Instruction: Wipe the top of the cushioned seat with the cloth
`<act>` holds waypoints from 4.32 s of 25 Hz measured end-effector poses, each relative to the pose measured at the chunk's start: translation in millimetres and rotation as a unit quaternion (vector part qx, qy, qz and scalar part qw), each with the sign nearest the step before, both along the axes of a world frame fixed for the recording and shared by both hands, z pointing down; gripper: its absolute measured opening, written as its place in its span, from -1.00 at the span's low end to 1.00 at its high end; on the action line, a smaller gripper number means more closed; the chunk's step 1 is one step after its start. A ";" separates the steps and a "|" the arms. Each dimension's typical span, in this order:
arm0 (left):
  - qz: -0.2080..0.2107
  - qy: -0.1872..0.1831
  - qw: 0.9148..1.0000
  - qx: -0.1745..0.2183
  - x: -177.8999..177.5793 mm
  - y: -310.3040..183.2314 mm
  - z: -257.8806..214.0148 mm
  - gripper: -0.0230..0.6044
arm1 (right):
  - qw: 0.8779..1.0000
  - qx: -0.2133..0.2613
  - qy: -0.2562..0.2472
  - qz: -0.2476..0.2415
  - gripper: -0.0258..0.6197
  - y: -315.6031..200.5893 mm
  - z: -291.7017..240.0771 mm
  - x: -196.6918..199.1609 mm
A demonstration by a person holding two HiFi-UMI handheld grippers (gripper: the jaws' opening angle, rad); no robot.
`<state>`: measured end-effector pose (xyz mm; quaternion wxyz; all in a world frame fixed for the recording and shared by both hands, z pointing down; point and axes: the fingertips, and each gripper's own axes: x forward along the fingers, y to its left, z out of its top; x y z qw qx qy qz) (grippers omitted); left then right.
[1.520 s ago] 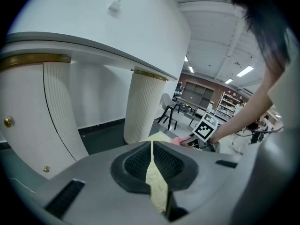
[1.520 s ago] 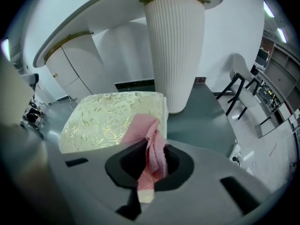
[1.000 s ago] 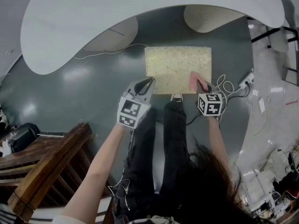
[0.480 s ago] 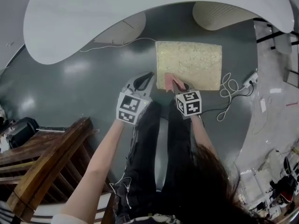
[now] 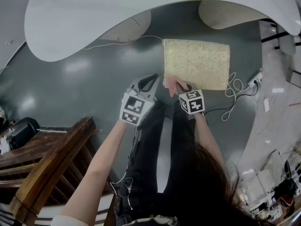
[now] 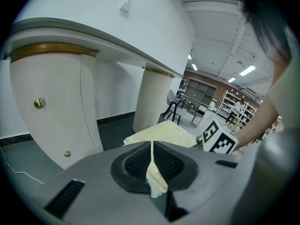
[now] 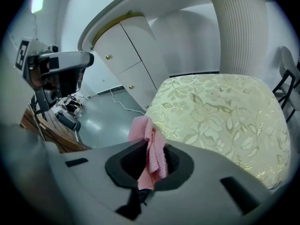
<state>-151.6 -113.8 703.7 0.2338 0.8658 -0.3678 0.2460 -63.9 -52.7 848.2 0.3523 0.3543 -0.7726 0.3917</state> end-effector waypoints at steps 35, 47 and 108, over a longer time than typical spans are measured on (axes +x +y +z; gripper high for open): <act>0.038 -0.004 0.999 -0.001 167.2 -1.0 -17.7 -0.88 | 0.990 -0.012 0.079 0.117 -0.87 -6.2 -5.9 285.4; -0.031 0.006 0.998 0.047 171.8 -26.6 -133.6 -0.88 | 0.989 0.109 -0.025 0.100 -0.87 -77.1 -179.1 266.3; -0.050 0.144 0.967 0.205 13.8 277.6 -448.4 -0.90 | 0.920 0.373 -0.119 0.022 -0.88 199.2 -584.2 10.7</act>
